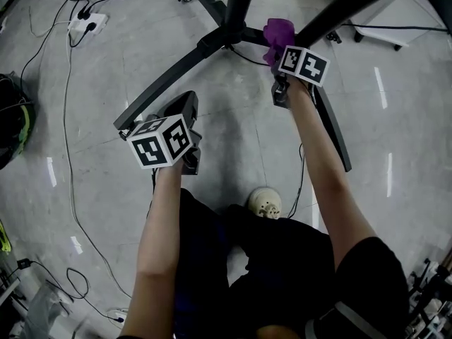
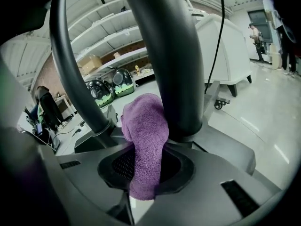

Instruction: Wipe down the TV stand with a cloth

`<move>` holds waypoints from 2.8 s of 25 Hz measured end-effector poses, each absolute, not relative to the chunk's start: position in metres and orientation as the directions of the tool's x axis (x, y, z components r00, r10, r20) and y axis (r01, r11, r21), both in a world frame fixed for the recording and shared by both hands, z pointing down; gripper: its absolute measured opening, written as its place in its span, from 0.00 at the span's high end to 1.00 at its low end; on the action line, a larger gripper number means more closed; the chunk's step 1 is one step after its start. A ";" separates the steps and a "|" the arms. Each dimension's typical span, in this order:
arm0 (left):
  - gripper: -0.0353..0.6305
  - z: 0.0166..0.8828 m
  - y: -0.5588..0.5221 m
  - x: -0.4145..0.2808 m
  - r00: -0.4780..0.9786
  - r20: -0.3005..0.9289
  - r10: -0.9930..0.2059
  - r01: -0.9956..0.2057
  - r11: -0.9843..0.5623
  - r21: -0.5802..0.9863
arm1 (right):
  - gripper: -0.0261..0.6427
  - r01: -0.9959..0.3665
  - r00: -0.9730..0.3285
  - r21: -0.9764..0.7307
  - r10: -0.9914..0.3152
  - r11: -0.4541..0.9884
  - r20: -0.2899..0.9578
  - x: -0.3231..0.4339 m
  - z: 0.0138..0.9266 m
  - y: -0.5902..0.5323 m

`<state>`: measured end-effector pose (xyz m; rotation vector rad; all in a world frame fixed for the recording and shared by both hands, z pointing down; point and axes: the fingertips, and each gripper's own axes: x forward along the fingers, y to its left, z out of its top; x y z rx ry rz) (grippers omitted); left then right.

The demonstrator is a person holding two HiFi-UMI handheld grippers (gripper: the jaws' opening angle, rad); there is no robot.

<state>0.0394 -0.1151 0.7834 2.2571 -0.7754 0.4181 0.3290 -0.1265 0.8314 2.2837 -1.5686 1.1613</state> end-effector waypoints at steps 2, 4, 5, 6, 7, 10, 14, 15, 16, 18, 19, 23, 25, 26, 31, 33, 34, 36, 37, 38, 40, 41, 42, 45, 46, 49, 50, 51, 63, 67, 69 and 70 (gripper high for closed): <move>0.94 0.783 -0.114 0.042 0.770 0.492 -0.405 -0.633 -0.576 0.517 | 0.83 -0.841 0.157 -0.304 -0.740 -0.447 0.654 0.330 0.830 -0.125; 0.94 0.783 -0.113 0.043 0.771 0.493 -0.403 -0.632 -0.578 0.517 | 0.83 -0.846 0.157 -0.297 -0.739 -0.443 0.655 0.329 0.829 -0.124; 0.94 0.783 -0.112 0.044 0.772 0.493 -0.402 -0.631 -0.578 0.517 | 0.83 -0.849 0.158 -0.292 -0.739 -0.440 0.655 0.329 0.828 -0.123; 0.94 0.783 -0.112 0.045 0.772 0.494 -0.401 -0.631 -0.579 0.517 | 0.83 -0.851 0.158 -0.289 -0.738 -0.438 0.656 0.328 0.827 -0.123; 0.94 0.782 -0.112 0.045 0.772 0.494 -0.400 -0.630 -0.579 0.517 | 0.83 -0.852 0.157 -0.288 -0.737 -0.438 0.657 0.328 0.827 -0.122; 0.94 0.781 -0.110 0.047 0.778 0.489 -0.395 -0.624 -0.583 0.520 | 0.83 -0.851 0.156 -0.286 -0.732 -0.440 0.663 0.329 0.827 -0.115; 0.94 0.779 -0.106 0.051 0.786 0.482 -0.388 -0.613 -0.592 0.523 | 0.83 -0.857 0.156 -0.275 -0.726 -0.437 0.669 0.329 0.824 -0.104; 0.94 0.778 -0.104 0.052 0.788 0.480 -0.385 -0.610 -0.595 0.524 | 0.83 -0.857 0.156 -0.274 -0.726 -0.437 0.670 0.329 0.823 -0.101; 0.94 0.777 -0.102 0.054 0.791 0.479 -0.381 -0.606 -0.598 0.525 | 0.83 -0.857 0.156 -0.272 -0.724 -0.437 0.672 0.329 0.822 -0.097; 0.94 0.775 -0.098 0.058 0.798 0.473 -0.374 -0.596 -0.605 0.528 | 0.83 -0.860 0.159 -0.263 -0.720 -0.437 0.676 0.330 0.820 -0.089; 0.94 0.774 -0.096 0.061 0.802 0.470 -0.369 -0.591 -0.609 0.530 | 0.83 -0.862 0.161 -0.258 -0.718 -0.437 0.677 0.331 0.820 -0.085; 0.94 0.771 -0.089 0.071 0.815 0.463 -0.349 -0.570 -0.626 0.531 | 0.83 -0.860 0.170 -0.248 -0.709 -0.445 0.684 0.337 0.818 -0.067; 0.94 0.769 -0.085 0.074 0.820 0.461 -0.340 -0.561 -0.633 0.532 | 0.83 -0.852 0.178 -0.251 -0.706 -0.459 0.686 0.341 0.818 -0.058; 0.94 0.768 -0.084 0.076 0.822 0.459 -0.336 -0.558 -0.636 0.533 | 0.83 -0.846 0.181 -0.257 -0.705 -0.467 0.686 0.343 0.817 -0.053; 0.94 0.767 -0.077 0.082 0.831 0.456 -0.318 -0.541 -0.649 0.534 | 0.83 -0.795 0.203 -0.307 -0.706 -0.524 0.678 0.356 0.815 -0.033; 0.94 0.768 -0.077 0.083 0.832 0.456 -0.314 -0.539 -0.650 0.536 | 0.83 -0.769 0.206 -0.339 -0.712 -0.542 0.671 0.361 0.814 -0.027; 0.94 0.768 -0.077 0.084 0.833 0.456 -0.314 -0.539 -0.648 0.538 | 0.83 -0.757 0.205 -0.355 -0.716 -0.548 0.667 0.362 0.813 -0.026; 0.94 0.770 -0.077 0.085 0.834 0.456 -0.311 -0.538 -0.646 0.542 | 0.83 -0.743 0.207 -0.373 -0.721 -0.556 0.662 0.363 0.812 -0.025; 0.94 0.771 -0.076 0.087 0.835 0.456 -0.308 -0.535 -0.646 0.544 | 0.83 -0.740 0.209 -0.373 -0.720 -0.559 0.662 0.364 0.812 -0.025; 0.94 0.771 -0.075 0.089 0.837 0.454 -0.304 -0.531 -0.647 0.546 | 0.83 -0.740 0.211 -0.371 -0.717 -0.561 0.664 0.364 0.812 -0.024; 0.94 0.772 -0.072 0.093 0.843 0.451 -0.294 -0.522 -0.653 0.549 | 0.83 -0.740 0.209 -0.367 -0.711 -0.564 0.671 0.363 0.815 -0.020; 0.94 0.771 -0.070 0.095 0.845 0.450 -0.289 -0.517 -0.657 0.549 | 0.83 -0.738 0.208 -0.367 -0.708 -0.566 0.675 0.362 0.817 -0.017; 0.94 0.771 -0.069 0.097 0.847 0.450 -0.283 -0.512 -0.662 0.548 | 0.83 -0.735 0.207 -0.368 -0.706 -0.569 0.678 0.361 0.819 -0.015; 0.94 0.771 -0.063 0.104 0.856 0.447 -0.261 -0.489 -0.689 0.534 | 0.83 -0.715 0.208 -0.384 -0.703 -0.584 0.680 0.361 0.822 -0.008; 0.94 0.770 -0.060 0.108 0.862 0.442 -0.248 -0.473 -0.705 0.529 | 0.83 -0.707 0.209 -0.392 -0.703 -0.589 0.680 0.361 0.822 -0.007; 0.94 0.764 -0.043 0.124 0.891 0.415 -0.186 -0.394 -0.771 0.501 | 0.83 -0.688 0.216 -0.404 -0.701 -0.603 0.680 0.364 0.821 -0.002; 0.94 0.761 -0.037 0.130 0.901 0.403 -0.162 -0.361 -0.795 0.488 | 0.83 -0.683 0.220 -0.404 -0.699 -0.608 0.681 0.365 0.820 0.000; 0.94 0.757 -0.030 0.136 0.911 0.389 -0.138 -0.327 -0.816 0.477 | 0.83 -0.678 0.224 -0.404 -0.696 -0.614 0.682 0.366 0.819 0.002; 0.94 0.743 -0.004 0.149 0.954 0.300 -0.033 -0.176 -0.868 0.465 | 0.83 -0.580 0.259 -0.410 -0.636 -0.704 0.727 0.378 0.824 0.060; 0.94 0.743 -0.002 0.147 0.954 0.298 -0.019 -0.161 -0.873 0.460 | 0.83 -0.552 0.272 -0.417 -0.629 -0.722 0.728 0.377 0.826 0.076; 0.94 0.744 0.000 0.147 0.955 0.298 -0.011 -0.153 -0.876 0.458 | 0.83 -0.543 0.277 -0.418 -0.625 -0.729 0.730 0.375 0.827 0.083; 0.94 0.744 0.000 0.147 0.954 0.299 -0.008 -0.150 -0.877 0.457 | 0.83 -0.536 0.279 -0.418 -0.622 -0.733 0.732 0.374 0.827 0.087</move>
